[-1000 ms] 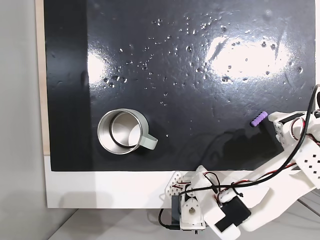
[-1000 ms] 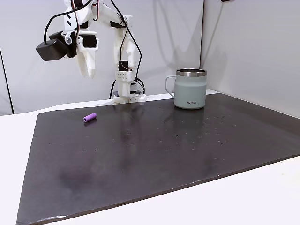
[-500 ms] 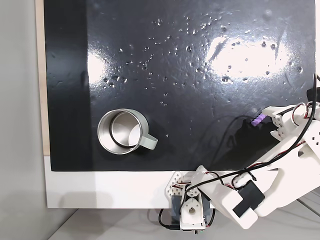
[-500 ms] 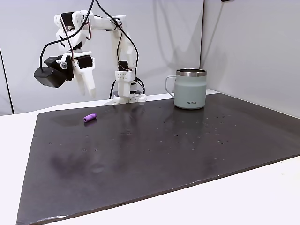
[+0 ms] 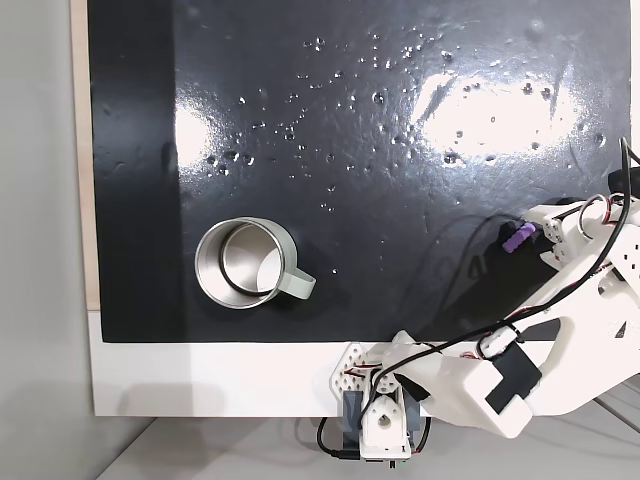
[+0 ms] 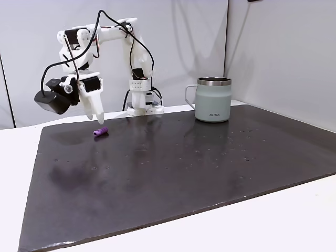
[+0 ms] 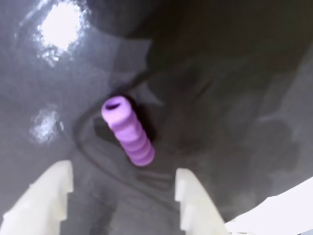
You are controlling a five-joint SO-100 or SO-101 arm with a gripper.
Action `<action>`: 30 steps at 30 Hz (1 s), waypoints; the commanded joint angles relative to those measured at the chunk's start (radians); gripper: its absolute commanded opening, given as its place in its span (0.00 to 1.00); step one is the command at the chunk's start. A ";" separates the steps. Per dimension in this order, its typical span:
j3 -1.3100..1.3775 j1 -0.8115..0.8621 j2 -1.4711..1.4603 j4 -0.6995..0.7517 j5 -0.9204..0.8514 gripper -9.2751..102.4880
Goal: Grasp a pengrip and put it in the cup.
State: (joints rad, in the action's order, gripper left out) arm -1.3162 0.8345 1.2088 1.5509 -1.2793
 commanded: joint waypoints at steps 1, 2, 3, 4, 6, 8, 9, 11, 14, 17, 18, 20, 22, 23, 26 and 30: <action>0.069 0.006 -0.011 -0.028 -0.005 0.32; 0.069 0.005 -0.021 -0.029 -0.005 0.32; 0.072 0.005 -0.032 -0.031 -0.005 0.32; 0.075 0.005 -0.043 -0.034 -0.005 0.31; 0.097 0.005 -0.074 -0.035 -0.005 0.31; 0.126 0.005 -0.107 -0.035 -0.005 0.31; 0.140 0.006 -0.123 -0.034 -0.005 0.31; 0.156 0.006 -0.150 -0.028 -0.005 0.30; 0.158 0.002 -0.169 -0.023 -0.005 0.30; 0.158 -0.008 -0.172 -0.003 -0.005 0.29; 0.156 -0.014 -0.172 0.005 -0.005 0.29; 0.147 -0.025 -0.172 0.009 -0.005 0.28; 0.132 -0.029 -0.172 0.009 -0.003 0.28; 0.124 -0.031 -0.172 0.009 -0.003 0.26; 0.115 -0.032 -0.172 0.008 -0.005 0.23; 0.115 -0.032 -0.169 0.008 -0.006 0.18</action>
State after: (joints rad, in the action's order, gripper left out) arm -1.2180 0.8191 1.0186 1.5447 -1.2809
